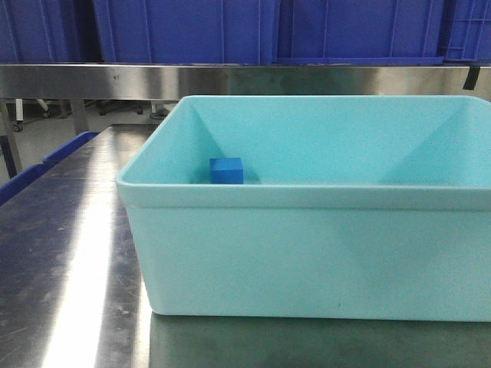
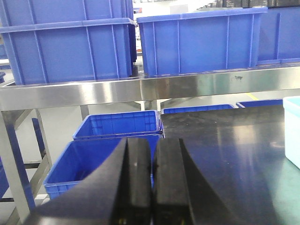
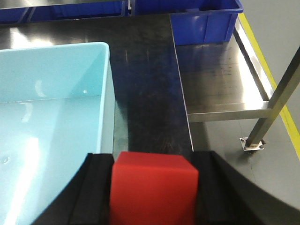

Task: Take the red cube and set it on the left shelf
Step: 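Hold the red cube raised in the right gripper, then drive the base away from the table carrying the red cube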

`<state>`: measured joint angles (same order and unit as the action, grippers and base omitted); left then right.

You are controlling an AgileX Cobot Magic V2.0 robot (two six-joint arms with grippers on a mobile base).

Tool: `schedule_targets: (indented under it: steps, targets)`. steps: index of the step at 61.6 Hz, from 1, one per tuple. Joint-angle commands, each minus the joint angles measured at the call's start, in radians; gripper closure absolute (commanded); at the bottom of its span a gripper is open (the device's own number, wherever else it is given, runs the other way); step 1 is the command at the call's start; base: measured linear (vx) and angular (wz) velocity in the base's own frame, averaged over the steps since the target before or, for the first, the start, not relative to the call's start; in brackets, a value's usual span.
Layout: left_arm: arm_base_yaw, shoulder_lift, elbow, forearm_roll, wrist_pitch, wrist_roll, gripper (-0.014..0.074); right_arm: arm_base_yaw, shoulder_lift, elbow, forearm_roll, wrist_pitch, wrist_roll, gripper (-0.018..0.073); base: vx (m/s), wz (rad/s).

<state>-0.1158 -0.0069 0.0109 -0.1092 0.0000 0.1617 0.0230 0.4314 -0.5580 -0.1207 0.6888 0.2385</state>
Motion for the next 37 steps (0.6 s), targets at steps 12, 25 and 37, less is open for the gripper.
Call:
schedule_targets:
  steps: [12, 25, 37]
  targets:
    - [-0.002, 0.008, 0.022, -0.009, -0.084, -0.002, 0.0491, -0.005, 0.012, -0.035, -0.012, -0.071, -0.007, 0.0504, -0.03, 0.02]
    - [-0.002, 0.008, 0.022, -0.009, -0.084, -0.002, 0.0491, -0.005, 0.012, -0.035, -0.012, -0.071, -0.007, 0.0504, -0.10, 0.13]
    - [-0.002, 0.008, 0.022, -0.009, -0.084, -0.002, 0.0491, -0.005, 0.012, -0.035, -0.012, -0.071, -0.007, 0.0504, -0.16, 0.21]
